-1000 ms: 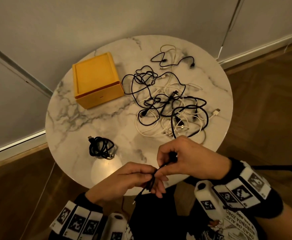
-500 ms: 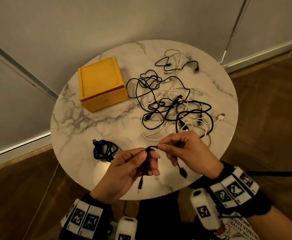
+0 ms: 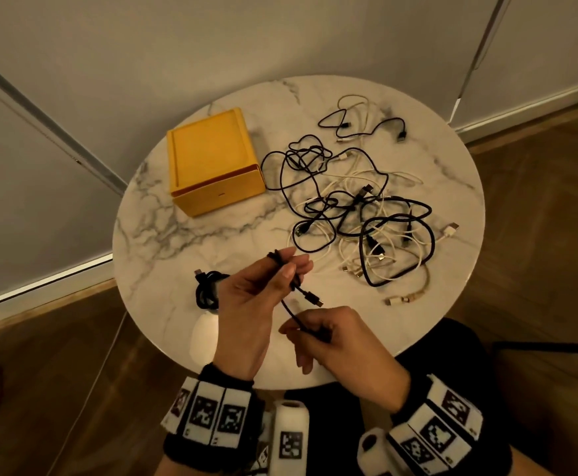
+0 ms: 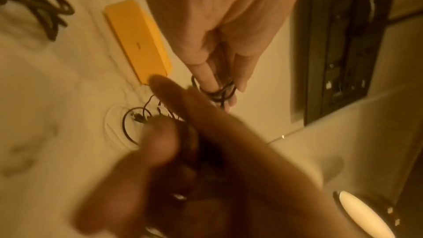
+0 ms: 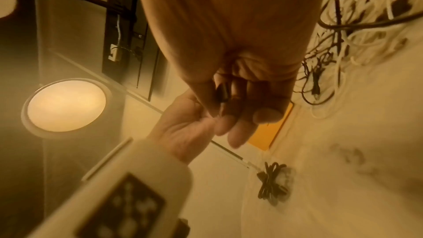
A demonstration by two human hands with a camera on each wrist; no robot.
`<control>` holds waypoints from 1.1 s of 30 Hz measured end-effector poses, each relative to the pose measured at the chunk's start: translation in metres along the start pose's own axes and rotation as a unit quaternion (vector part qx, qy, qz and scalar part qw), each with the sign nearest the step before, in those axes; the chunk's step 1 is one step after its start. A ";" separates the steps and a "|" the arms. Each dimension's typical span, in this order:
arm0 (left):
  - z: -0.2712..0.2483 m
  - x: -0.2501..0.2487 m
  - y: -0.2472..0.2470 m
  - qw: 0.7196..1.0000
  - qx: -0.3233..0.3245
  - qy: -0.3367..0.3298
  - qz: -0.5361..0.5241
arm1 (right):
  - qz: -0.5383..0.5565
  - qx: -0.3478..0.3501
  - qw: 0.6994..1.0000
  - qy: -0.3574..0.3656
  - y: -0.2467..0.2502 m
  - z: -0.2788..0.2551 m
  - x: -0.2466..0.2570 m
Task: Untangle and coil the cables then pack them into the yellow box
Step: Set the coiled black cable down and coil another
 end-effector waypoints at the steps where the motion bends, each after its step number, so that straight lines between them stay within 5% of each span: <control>1: -0.001 0.001 0.000 0.999 -0.003 -0.009 0.035 | -0.029 -0.003 0.999 0.014 0.001 -0.002 0.004; 8: -0.023 0.013 -0.006 0.950 0.078 -0.061 0.295 | -0.230 -0.049 0.969 0.075 0.022 -0.011 0.026; 17: -0.036 0.021 -0.007 0.947 0.104 -0.048 0.300 | -0.139 -0.071 0.988 0.011 0.032 -0.004 0.004; 27: -0.033 0.003 -0.008 0.943 0.026 -0.138 0.302 | 0.029 -0.152 0.988 0.017 0.049 0.000 0.010; 33: -0.030 0.015 -0.011 0.980 0.070 -0.058 0.177 | 0.071 -0.138 0.987 0.032 0.051 0.005 0.012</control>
Point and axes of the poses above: each hand's wrist, its own z-axis towards the middle knuckle, its own y-axis out of the back of the hand, x = y × z, the point moved 10 cm from there along z, towards the middle knuckle
